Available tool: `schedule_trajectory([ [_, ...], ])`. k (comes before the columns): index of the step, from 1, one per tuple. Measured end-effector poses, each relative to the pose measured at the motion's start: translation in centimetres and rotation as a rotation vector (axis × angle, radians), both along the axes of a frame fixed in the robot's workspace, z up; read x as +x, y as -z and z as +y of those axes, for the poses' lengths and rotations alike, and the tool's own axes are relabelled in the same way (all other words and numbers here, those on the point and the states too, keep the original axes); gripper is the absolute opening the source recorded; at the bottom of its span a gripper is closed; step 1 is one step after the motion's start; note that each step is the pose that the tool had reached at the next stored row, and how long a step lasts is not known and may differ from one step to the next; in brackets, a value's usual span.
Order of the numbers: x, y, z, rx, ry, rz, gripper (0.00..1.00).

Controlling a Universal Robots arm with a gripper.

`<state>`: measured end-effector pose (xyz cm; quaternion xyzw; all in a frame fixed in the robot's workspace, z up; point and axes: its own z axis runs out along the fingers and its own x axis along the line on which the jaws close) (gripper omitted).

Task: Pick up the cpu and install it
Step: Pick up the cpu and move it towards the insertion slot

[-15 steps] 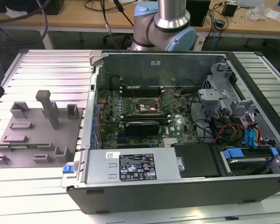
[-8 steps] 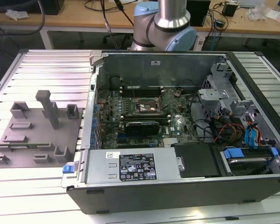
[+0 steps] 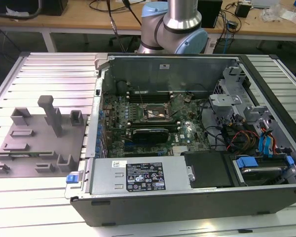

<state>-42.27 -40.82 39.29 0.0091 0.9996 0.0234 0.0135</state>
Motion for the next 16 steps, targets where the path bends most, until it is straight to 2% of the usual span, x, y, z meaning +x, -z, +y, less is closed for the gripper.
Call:
schedule_trajectory([
  [3, 0.0, -1.01, 0.01, 0.0, 0.0, 0.0, 0.54],
  [6, 0.0, -2.49, 0.01, 0.0001, 0.0, 0.0, 0.54],
  [7, 0.0, -2.72, 0.01, 0.0001, 0.0, -0.0001, 0.54],
  [9, 0.0, -3.09, 0.01, 0.0001, 0.0, -0.0002, 0.54],
  [13, 0.05, -3.14, 0.03, -0.0001, 0.0, 0.0002, 0.54],
  [16, 0.93, -3.13, 0.02, 0.0, 0.0, 0.0, 0.54],
])
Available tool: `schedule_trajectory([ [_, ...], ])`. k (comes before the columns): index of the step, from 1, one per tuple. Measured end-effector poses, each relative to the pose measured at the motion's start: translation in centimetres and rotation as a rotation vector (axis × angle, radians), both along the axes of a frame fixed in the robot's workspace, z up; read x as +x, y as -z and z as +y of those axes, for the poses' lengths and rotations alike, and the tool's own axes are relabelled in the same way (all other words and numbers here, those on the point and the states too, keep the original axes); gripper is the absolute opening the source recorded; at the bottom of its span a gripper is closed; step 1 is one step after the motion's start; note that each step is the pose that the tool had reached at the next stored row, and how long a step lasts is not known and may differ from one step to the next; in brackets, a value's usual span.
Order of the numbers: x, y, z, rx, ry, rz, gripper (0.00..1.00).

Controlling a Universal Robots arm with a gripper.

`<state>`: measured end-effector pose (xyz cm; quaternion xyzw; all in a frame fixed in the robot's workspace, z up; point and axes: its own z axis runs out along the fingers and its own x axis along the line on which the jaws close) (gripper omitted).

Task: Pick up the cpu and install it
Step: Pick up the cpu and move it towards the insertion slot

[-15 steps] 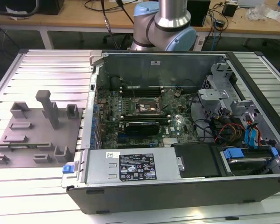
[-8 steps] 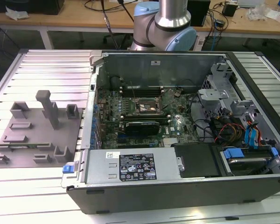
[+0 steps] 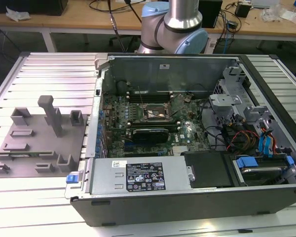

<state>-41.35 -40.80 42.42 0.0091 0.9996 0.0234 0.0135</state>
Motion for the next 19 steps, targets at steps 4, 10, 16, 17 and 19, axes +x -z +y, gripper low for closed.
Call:
schedule_trajectory([
  [4, 0.65, 0.0, 0.0, 0.0, 0.0, 0.0, 0.54],
  [10, 1.76, 0.0, 0.0, 0.0, 0.0, 0.0, 0.54],
  [16, 2.86, 0.0, 0.0, 0.0, 0.0, 0.0, 0.54],
  [17, 3.1, 0.0, 0.0, 0.0, 0.0, 0.0, 0.54],
  [19, 3.5, 0.0, 0.0, 0.0, 0.0, 0.0, 0.54],
])
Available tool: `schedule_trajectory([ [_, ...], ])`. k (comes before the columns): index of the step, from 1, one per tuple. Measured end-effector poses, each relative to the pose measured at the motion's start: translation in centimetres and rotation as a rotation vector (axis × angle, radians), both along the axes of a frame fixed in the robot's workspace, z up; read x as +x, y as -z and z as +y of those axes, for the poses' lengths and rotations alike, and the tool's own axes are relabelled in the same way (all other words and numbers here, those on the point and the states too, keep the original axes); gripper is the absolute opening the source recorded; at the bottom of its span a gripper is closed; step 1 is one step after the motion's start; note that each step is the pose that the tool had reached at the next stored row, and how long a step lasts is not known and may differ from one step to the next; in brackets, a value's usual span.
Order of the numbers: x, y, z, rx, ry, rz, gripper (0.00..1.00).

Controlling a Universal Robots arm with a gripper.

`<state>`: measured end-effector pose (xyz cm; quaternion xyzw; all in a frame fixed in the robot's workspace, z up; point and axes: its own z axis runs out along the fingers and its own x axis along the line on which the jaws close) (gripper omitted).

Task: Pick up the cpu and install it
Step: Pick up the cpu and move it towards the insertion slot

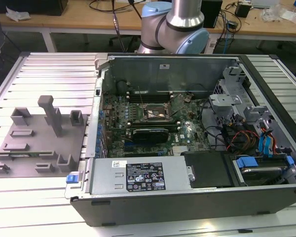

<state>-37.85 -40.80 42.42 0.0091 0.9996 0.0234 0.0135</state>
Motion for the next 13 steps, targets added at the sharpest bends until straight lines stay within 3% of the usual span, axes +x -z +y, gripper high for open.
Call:
schedule_trajectory([
  [13, 2.55, 0.01, 0.0, 0.0, 0.0, 0.0, 0.54],
])
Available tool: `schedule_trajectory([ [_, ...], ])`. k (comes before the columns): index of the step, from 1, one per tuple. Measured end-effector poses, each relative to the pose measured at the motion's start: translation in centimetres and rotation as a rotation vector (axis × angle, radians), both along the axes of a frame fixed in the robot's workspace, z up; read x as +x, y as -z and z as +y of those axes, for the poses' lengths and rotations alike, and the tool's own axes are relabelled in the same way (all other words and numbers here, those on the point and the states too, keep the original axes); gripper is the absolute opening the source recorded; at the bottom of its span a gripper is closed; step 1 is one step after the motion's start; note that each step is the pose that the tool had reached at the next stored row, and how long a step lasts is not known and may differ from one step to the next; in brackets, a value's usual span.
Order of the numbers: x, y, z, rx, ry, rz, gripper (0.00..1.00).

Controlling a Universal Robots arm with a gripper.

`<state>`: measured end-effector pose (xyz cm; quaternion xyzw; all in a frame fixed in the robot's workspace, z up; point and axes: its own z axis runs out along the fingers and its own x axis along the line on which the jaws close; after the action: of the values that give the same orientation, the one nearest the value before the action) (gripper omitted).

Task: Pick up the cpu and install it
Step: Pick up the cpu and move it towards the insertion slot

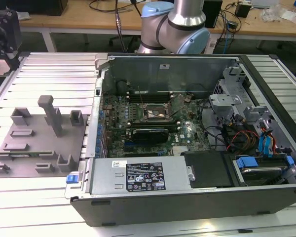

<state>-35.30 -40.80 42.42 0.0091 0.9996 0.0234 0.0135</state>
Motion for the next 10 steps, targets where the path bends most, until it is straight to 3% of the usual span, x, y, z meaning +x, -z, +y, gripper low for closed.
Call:
schedule_trajectory([
  [10, 2.63, 0.0, 0.0, 0.0, 0.0, 0.0, 0.54],
])
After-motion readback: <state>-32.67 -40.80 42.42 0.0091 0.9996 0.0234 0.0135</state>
